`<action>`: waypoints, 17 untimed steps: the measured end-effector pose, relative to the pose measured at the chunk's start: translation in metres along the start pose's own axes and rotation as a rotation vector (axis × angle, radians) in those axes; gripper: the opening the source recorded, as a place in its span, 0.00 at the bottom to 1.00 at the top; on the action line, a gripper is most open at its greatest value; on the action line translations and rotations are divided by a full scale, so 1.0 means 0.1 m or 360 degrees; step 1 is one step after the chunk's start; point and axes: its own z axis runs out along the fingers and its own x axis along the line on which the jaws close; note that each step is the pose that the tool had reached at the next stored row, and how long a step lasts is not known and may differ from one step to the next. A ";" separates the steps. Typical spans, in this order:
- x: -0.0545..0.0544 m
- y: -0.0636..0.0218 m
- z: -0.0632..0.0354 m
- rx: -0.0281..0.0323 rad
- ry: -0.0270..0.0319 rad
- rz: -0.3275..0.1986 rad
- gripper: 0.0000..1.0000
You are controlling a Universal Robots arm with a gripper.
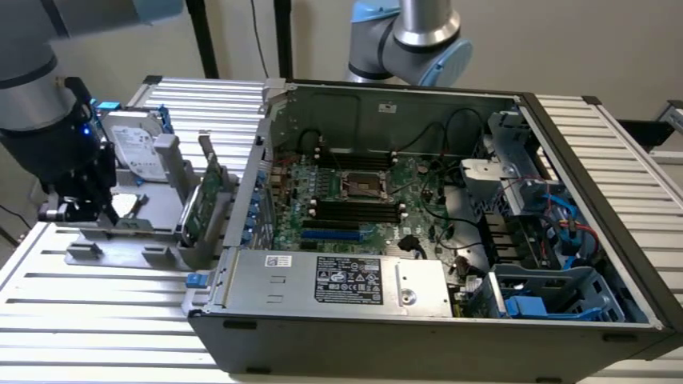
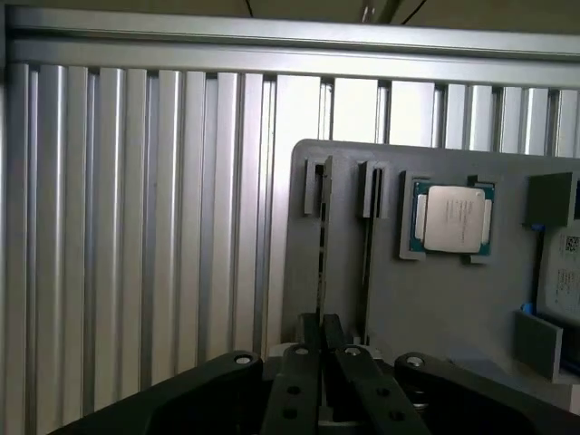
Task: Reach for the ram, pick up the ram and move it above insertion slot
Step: 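Pick up the ram and move it above insertion slot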
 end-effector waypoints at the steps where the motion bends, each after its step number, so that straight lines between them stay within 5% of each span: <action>1: 0.00 -0.010 -0.045 0.00002 -0.00001 0.0000 0.13; 6: 0.00 -0.100 -0.278 0.00002 0.00000 0.0000 0.13; 17: 0.01 -0.572 -0.782 0.00002 -0.00035 0.0000 0.13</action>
